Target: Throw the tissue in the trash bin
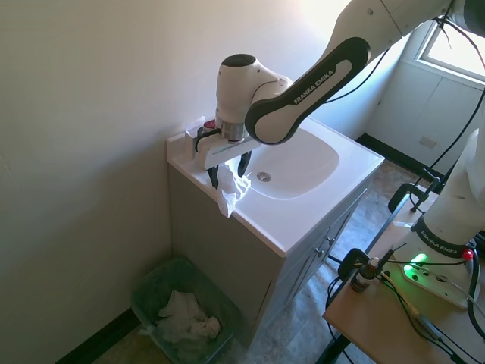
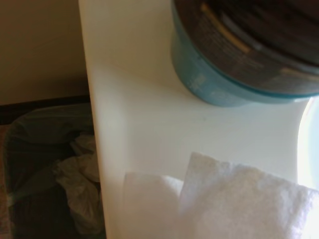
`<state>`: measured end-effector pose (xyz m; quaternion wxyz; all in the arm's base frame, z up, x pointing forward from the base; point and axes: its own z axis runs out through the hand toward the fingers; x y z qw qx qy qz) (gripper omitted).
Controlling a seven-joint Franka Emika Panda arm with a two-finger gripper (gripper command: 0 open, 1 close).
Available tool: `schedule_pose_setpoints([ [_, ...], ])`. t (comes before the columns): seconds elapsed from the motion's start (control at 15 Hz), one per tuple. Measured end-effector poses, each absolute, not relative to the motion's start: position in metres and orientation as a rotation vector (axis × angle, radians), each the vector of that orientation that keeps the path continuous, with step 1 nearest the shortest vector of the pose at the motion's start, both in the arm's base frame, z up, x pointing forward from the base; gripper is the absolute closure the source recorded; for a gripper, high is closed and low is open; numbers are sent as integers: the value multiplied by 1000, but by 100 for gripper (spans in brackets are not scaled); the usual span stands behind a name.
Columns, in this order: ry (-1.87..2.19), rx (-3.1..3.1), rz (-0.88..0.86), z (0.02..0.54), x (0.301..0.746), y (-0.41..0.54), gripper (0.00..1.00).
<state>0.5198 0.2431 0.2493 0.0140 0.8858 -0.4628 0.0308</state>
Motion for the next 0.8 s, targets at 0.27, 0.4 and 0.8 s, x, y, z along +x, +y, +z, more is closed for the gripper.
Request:
schedule_pose_setpoints([
  [0.27, -1440, 2765, 77, 248, 521, 244, 100],
  [0.4, -1434, 2767, 68, 246, 521, 244, 100],
  [0.8, -1436, 2760, 48, 240, 521, 242, 100],
])
